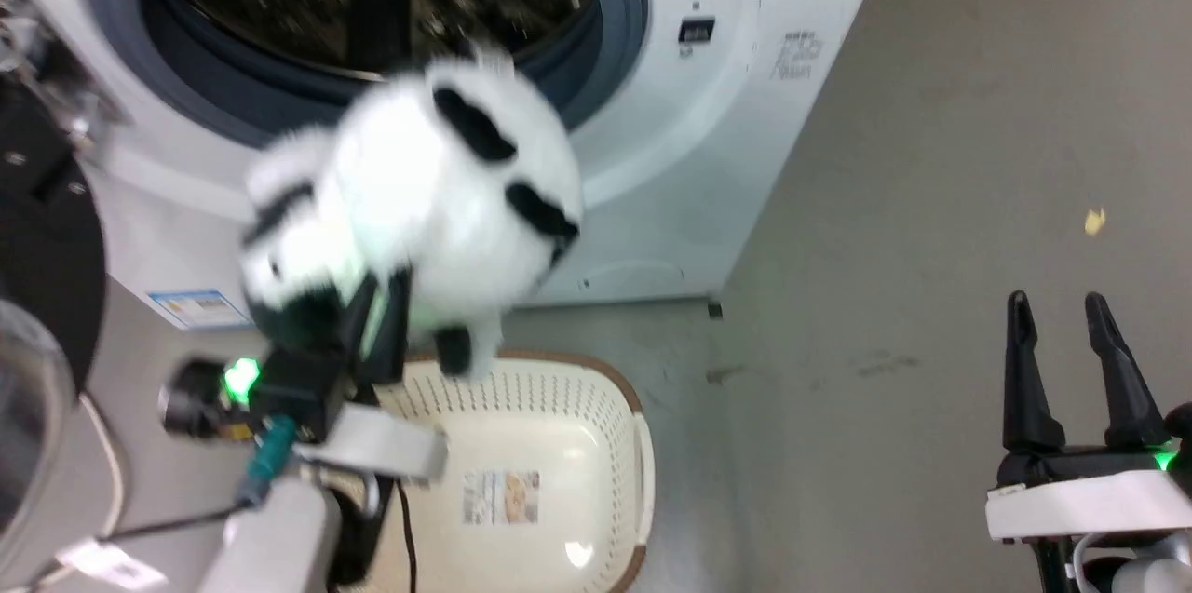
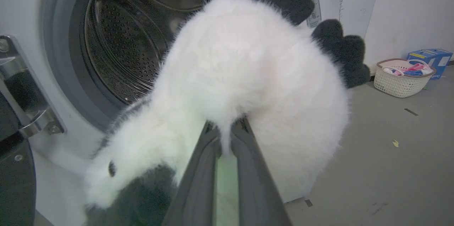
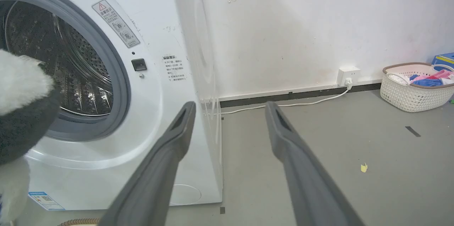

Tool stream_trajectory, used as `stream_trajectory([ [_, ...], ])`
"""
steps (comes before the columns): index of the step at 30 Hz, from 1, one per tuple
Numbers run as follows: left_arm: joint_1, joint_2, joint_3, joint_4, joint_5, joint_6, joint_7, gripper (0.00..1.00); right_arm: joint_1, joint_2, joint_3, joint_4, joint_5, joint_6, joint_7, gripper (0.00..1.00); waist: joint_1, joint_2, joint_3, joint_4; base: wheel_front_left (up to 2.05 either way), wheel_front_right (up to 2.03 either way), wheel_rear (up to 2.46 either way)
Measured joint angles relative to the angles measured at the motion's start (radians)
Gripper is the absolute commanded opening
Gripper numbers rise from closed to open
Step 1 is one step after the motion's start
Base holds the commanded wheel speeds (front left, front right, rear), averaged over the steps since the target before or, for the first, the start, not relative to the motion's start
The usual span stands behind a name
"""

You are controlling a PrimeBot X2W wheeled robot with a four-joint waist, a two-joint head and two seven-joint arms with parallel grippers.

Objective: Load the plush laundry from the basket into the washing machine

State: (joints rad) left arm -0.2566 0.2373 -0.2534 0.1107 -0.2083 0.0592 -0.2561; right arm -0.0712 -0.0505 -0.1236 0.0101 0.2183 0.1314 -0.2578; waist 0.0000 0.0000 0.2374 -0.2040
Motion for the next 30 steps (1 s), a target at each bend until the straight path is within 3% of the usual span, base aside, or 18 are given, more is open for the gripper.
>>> stream_trajectory([
  [5,-0.127,0.05,0.012,-0.025,0.021,-0.033,0.023,0.0,-0.028,0.0,0.013,-0.011,0.009,0.0,0.0,1.0,0.0002,0.0,0.077,-0.022,0.0,0.0,0.0],
  [10,-0.318,0.099,0.008,0.014,0.03,-0.089,0.12,0.0,-0.062,0.0,0.02,-0.01,0.048,0.0,0.0,1.0,0.0002,0.0,0.168,-0.052,0.0,0.0,0.0],
  [18,-0.641,0.163,0.04,0.188,0.008,-0.135,0.254,0.0,-0.126,0.0,0.049,0.004,0.13,0.0,0.0,1.0,0.0003,0.0,0.316,-0.122,0.0,0.0,0.0],
  [24,-0.896,0.255,0.021,0.341,0.066,-0.16,0.323,0.0,-0.171,0.0,0.077,0.017,0.193,0.0,0.0,1.0,0.0003,0.0,0.417,-0.184,0.0,0.0,0.0],
  [30,-1.119,0.29,-0.003,0.495,0.111,-0.168,0.362,0.0,-0.199,0.0,0.103,0.031,0.23,0.0,0.0,1.0,0.0002,0.0,0.495,-0.239,0.0,0.0,0.0],
])
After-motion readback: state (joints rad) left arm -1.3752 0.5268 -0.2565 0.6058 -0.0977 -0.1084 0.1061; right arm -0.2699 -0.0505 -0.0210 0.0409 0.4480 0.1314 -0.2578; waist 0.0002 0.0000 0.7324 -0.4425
